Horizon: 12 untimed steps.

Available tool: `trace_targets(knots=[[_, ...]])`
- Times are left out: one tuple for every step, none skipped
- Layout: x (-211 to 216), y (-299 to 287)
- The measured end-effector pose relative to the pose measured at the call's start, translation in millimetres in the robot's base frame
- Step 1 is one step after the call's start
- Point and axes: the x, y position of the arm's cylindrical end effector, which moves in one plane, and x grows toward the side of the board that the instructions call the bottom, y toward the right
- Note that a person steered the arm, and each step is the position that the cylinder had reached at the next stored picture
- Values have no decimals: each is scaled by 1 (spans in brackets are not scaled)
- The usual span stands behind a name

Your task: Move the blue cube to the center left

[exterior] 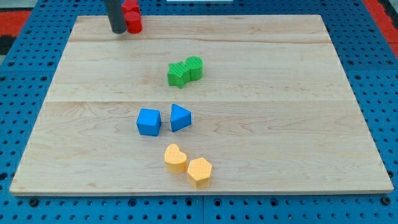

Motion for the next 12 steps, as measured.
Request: trace_targets(knots=[[64, 0], [120, 11], [164, 28], [165, 94], [174, 155], [198, 200], [246, 186], [279, 128], [276, 101], [259, 88], [236, 88], [221, 93]])
